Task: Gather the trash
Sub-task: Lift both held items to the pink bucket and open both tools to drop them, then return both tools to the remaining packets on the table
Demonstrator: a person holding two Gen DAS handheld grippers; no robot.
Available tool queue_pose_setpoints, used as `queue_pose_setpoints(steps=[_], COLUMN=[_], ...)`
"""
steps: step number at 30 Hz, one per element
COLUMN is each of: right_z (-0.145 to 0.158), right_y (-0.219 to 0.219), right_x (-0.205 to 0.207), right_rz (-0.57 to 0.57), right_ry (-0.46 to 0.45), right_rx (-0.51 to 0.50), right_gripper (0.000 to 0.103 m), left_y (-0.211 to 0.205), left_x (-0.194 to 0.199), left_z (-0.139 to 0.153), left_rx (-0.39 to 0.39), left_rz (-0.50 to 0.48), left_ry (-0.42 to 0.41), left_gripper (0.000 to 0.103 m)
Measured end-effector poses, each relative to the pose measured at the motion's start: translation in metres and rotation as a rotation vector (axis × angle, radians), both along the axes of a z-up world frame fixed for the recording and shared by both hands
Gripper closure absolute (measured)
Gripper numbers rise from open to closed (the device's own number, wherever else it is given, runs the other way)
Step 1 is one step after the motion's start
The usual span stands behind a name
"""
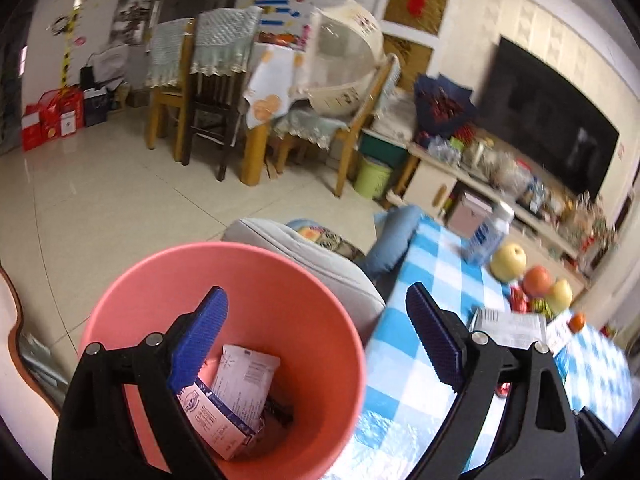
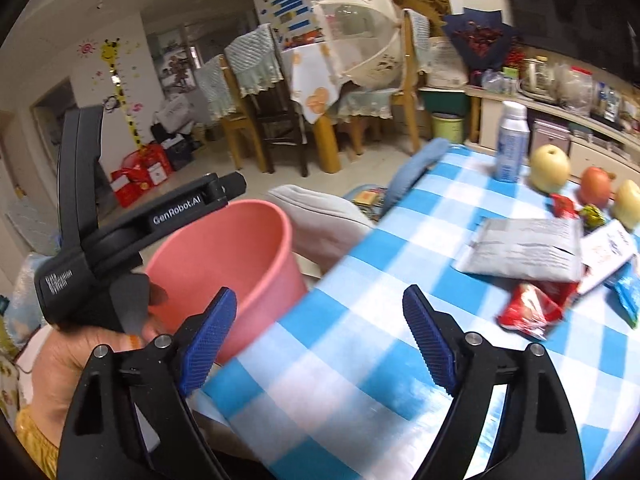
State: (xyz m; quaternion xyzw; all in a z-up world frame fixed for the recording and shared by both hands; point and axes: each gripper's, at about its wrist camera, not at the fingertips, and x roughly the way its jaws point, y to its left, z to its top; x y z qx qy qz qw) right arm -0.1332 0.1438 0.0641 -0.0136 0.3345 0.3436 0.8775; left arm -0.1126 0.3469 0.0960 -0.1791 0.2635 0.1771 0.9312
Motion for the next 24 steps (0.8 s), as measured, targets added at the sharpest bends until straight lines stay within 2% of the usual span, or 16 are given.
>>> queue_pose_setpoints(steps=[2, 9, 19, 24], right_z=[-0.002, -0.005, -0.006, -0.008], right_y=[-0.011, -0.043, -0.081, -0.1], right_x=[0.0, -0.005, -0.009, -0.01], right_rz=[-0.024, -0.072, -0.122, -0.141], right_ry=[0.003, -0.022, -0.051, -0.053], right_rx=[-0.006, -0.029, -0.013, 0.016], right_gripper=[0.012, 0.01, 0.009, 0.009], left_y=[-0.009, -0.031, -0.082, -0.096], left_x=[0.006, 0.014, 0.025, 0.032], left_z=[-0.001, -0.004, -0.004, -0.007], left_rx=[0.003, -0.046, 0.093, 0.105], left_rz=[-0.038, -0.122, -0.218, -0.25], left_ry=[0.022, 0.013, 0.019, 0.042], left_gripper=[0.012, 0.012, 0.012, 0.012])
